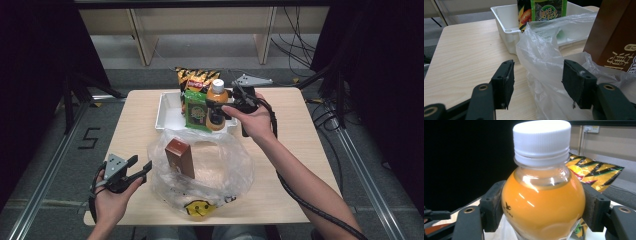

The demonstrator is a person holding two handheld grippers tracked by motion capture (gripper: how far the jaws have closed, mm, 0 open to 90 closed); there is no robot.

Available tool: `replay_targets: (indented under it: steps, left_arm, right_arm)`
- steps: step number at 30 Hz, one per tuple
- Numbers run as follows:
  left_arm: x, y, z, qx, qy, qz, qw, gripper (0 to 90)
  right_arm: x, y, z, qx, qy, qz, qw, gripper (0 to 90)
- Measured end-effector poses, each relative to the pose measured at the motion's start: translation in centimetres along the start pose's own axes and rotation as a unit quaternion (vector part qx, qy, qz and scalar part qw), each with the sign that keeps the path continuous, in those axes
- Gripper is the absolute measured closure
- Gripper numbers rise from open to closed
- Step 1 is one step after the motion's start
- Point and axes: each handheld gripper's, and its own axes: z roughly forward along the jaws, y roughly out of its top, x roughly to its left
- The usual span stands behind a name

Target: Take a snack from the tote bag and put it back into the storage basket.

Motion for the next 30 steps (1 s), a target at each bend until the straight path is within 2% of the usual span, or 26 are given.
replay_targets:
  steps: [2,5,6,12,13,14,20,21,23,30]
  left_arm:
    - [0.0,0.0,0.0,0.0,0.0,0.0,1.0,42.4]
    - [0.0,0.0,0.1,0.001,0.0,0.001,1.0,42.4]
    - [0.0,0.0,0.1,0.0,0.0,0.0,1.0,42.4]
    - [0.1,-0.1,0.1,0.002,0.0,0.002,1.0,42.4]
    - [0.1,-0.1,0.1,0.002,0.001,0.001,1.0,42.4]
    - [0.1,-0.1,0.1,0.003,0.001,0.001,1.0,42.4]
    - [0.1,-0.1,0.1,0.002,0.0,0.0,1.0,42.4]
    - [0.0,-0.1,0.1,0.004,0.002,0.0,1.0,42.4]
    - [0.1,-0.1,0.1,0.003,0.001,0.001,1.0,42.4]
    - [0.2,-0.1,0.1,0.003,-0.001,0.0,1.0,42.4]
  right_arm:
    - [-0.4,-0.1,0.2,0.0,-0.002,-0.004,1.0,31.0]
    - [-0.8,-0.4,0.4,0.002,-0.016,0.005,0.9999,30.9]
    - [-0.9,-0.4,0.4,0.004,-0.013,0.008,0.9999,31.0]
    - [-1.9,-0.7,1.0,0.009,-0.027,-0.002,0.9996,31.0]
    - [-2.0,-0.8,1.1,0.011,-0.023,0.002,0.9997,30.9]
    - [-2.1,-0.8,1.2,0.011,-0.03,0.008,0.9994,31.0]
    - [-2.9,-0.9,1.8,0.017,-0.039,0.01,0.9991,30.9]
    - [-2.9,-0.9,1.9,0.021,-0.037,0.017,0.9989,30.9]
    - [-3.4,-1.0,2.2,0.014,-0.039,0.009,0.9991,30.9]
    - [-4.0,-1.4,3.2,0.029,-0.05,0.013,0.9982,30.9]
